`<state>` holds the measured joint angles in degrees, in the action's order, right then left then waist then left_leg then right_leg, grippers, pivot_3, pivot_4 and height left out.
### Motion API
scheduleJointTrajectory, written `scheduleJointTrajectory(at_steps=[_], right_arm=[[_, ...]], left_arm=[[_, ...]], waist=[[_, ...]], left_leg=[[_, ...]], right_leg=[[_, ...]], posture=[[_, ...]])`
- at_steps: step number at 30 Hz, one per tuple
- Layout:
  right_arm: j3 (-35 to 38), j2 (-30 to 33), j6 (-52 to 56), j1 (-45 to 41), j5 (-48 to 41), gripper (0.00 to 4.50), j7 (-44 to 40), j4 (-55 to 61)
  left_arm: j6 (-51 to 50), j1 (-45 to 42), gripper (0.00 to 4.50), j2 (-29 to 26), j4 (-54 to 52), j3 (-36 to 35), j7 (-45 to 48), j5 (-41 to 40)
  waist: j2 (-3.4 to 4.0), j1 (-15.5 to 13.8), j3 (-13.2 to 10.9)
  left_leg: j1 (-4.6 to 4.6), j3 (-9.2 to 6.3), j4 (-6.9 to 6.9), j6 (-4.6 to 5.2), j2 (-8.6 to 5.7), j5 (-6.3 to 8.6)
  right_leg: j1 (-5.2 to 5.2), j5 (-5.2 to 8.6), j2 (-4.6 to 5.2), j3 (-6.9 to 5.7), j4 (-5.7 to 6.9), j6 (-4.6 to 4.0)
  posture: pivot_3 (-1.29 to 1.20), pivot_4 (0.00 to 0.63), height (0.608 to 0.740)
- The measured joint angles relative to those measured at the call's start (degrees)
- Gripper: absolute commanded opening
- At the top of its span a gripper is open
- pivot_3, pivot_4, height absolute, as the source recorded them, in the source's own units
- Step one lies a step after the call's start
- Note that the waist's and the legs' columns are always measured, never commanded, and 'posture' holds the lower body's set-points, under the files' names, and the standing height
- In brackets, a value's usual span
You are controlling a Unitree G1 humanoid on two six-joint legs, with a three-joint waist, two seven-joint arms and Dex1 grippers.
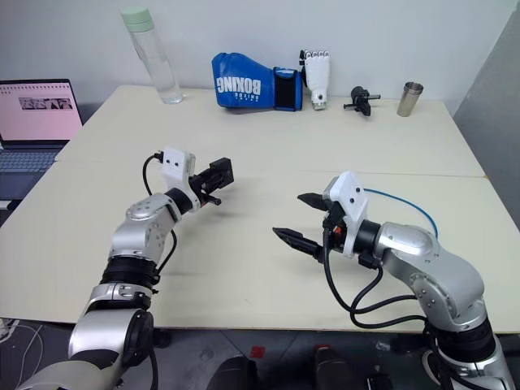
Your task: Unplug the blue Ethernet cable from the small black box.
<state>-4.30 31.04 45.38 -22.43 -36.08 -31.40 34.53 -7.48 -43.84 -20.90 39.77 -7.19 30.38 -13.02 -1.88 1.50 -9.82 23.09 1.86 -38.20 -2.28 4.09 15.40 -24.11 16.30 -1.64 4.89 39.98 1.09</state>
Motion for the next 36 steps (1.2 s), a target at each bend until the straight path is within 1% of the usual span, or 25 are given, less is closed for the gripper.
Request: scheduleJointTrajectory(at_steps=[1, 6, 7, 11, 12, 14, 15, 18, 22, 25, 27, 29, 32, 34, 36], right_arm=[[-0.1, 0.0, -0.6, 0.3, 0.6, 4.50, 0.0, 0.0], [-0.1, 0.2, -2.2, 1.7, 2.2, 4.50, -0.2, -1.2], [0.0, 0.2, -2.3, 1.7, 2.3, 4.50, -0.2, -1.3], [0.8, 0.2, -2.3, 1.7, 2.4, 4.50, 0.1, -1.7], [1.1, 0.2, -2.2, 1.7, 2.6, 4.50, 0.3, -1.8], [1.4, 0.2, -2.1, 1.7, 2.8, 4.50, 0.5, -1.8], [1.6, 0.3, -1.9, 1.8, 2.8, 4.50, 0.6, -1.8], [2.9, 1.1, -1.1, 2.9, 2.7, 4.50, 0.6, -1.7], [5.9, 3.3, 0.4, 3.8, 1.6, 4.50, 0.3, -1.7], [9.0, 5.9, 2.0, 3.9, -0.8, 4.50, -1.4, -1.9], [11.8, 9.2, 3.5, 4.0, -3.0, 4.50, -3.7, -3.1], [14.7, 13.0, 4.9, 4.3, -4.5, 4.50, -6.5, -5.5], [17.0, 18.5, 5.9, 6.1, -6.0, 4.50, -12.0, -9.0], [19.0, 20.4, 6.9, 6.2, -7.2, 4.50, -14.2, -11.5], [20.9, 22.3, 7.9, 6.2, -8.3, 4.50, -16.1, -13.2]], left_arm=[[1.7, -0.6, 1.48, 0.5, 2.5, 0.0, -0.9, 0.4], [10.0, -4.1, 2.60, 2.4, 14.5, 0.1, -2.2, 2.6], [10.9, -4.2, 2.88, 2.5, 15.5, 0.1, -2.2, 2.9], [13.1, -4.3, 3.65, 2.8, 19.1, 0.0, -2.0, 3.0], [13.1, -4.3, 3.80, 2.7, 19.3, -0.1, -1.9, 3.0], [13.0, -4.3, 4.27, 2.5, 18.8, -0.2, -1.0, 2.8], [12.8, -4.1, 4.42, 2.2, 18.0, -0.3, -0.3, 2.6], [10.5, -2.3, 4.42, 0.4, 12.0, -0.6, 2.6, 1.6], [1.9, 1.1, 4.42, -5.3, 1.0, -1.1, 7.4, -0.6], [-8.3, 3.1, 4.42, -13.2, -8.1, -0.9, 14.3, -2.8], [-14.5, 4.4, 4.42, -19.8, -12.9, -0.8, 20.5, -4.7], [-18.1, 4.7, 4.42, -24.9, -15.4, -0.9, 26.0, -5.9], [-19.9, 5.2, 4.42, -31.1, -15.5, 0.1, 33.8, -6.2], [-19.6, 5.3, 4.42, -33.8, -14.4, 0.6, 37.8, -5.9], [-19.2, 5.3, 4.42, -35.3, -13.2, 1.0, 41.0, -5.8]], waist=[[0.00, 0.0, 0.0], [-0.01, 0.0, 0.0], [-0.01, 0.0, 0.0], [-0.01, 0.2, 0.0], [-0.01, 0.2, 0.0], [-0.01, 0.1, 0.0], [-0.01, 0.1, 0.0], [-0.01, 0.2, 0.0], [-0.01, 0.4, 0.0], [-0.01, 0.4, 0.0], [-0.01, 0.4, 0.0], [-0.01, 0.3, 0.0], [-0.02, 0.0, 0.0], [-0.02, 0.1, 0.0], [-0.02, 0.1, 0.0]], left_leg=[[0.00, 0.00, 0.00, 0.00, -0.01, 0.00], [-0.02, -0.01, 0.02, 0.00, -0.06, 0.00], [-0.02, -0.01, 0.03, 0.00, -0.07, 0.00], [-0.03, -0.01, 0.06, 0.00, -0.06, 0.00], [-0.03, -0.01, 0.06, 0.00, -0.06, 0.00], [-0.03, -0.01, 0.05, 0.00, -0.06, 0.00], [-0.03, -0.01, 0.05, -0.01, -0.06, 0.00], [-0.04, 0.00, 0.06, -0.02, -0.05, -0.01], [-0.08, 0.01, 0.09, -0.03, -0.02, -0.02], [-0.08, 0.01, 0.08, -0.03, -0.01, -0.02], [-0.11, 0.03, 0.10, -0.03, -0.02, -0.01], [-0.11, 0.03, 0.09, -0.02, -0.04, -0.01], [-0.11, 0.01, 0.08, -0.01, -0.07, 0.00], [-0.12, 0.03, 0.07, 0.00, -0.08, 0.00], [-0.12, 0.02, 0.08, 0.01, -0.07, 0.00]], right_leg=[[0.00, -0.01, 0.00, 0.01, 0.00, 0.01], [0.02, -0.01, 0.02, -0.03, -0.01, 0.01], [0.02, -0.01, 0.02, -0.03, -0.01, 0.01], [0.02, 0.00, 0.02, -0.05, 0.00, 0.01], [0.01, -0.01, 0.02, -0.05, 0.00, 0.01], [0.02, 0.00, 0.02, -0.05, 0.00, 0.01], [0.02, 0.00, 0.03, -0.05, 0.00, 0.01], [0.02, 0.00, 0.03, -0.03, 0.00, 0.01], [0.01, 0.00, 0.02, -0.02, 0.03, 0.01], [0.01, 0.00, 0.01, -0.04, 0.04, 0.01], [0.03, 0.01, 0.03, -0.01, 0.01, 0.02], [0.05, 0.01, 0.06, -0.03, 0.00, 0.02], [0.06, 0.03, 0.10, -0.13, -0.01, 0.02], [0.06, 0.03, 0.10, -0.09, 0.01, 0.02], [0.05, 0.03, 0.10, -0.10, 0.02, 0.02]], posture=[[0.00, 0.150, 0.740], [0.00, 0.150, 0.740], [0.00, 0.150, 0.740], [0.00, 0.150, 0.740], [0.00, 0.150, 0.740], [0.00, 0.150, 0.740], [0.00, 0.150, 0.740], [0.00, 0.150, 0.740], [0.00, 0.150, 0.740], [0.00, 0.150, 0.740], [0.00, 0.150, 0.740], [0.00, 0.150, 0.740], [0.00, 0.150, 0.740], [0.00, 0.150, 0.740], [0.00, 0.150, 0.740]])
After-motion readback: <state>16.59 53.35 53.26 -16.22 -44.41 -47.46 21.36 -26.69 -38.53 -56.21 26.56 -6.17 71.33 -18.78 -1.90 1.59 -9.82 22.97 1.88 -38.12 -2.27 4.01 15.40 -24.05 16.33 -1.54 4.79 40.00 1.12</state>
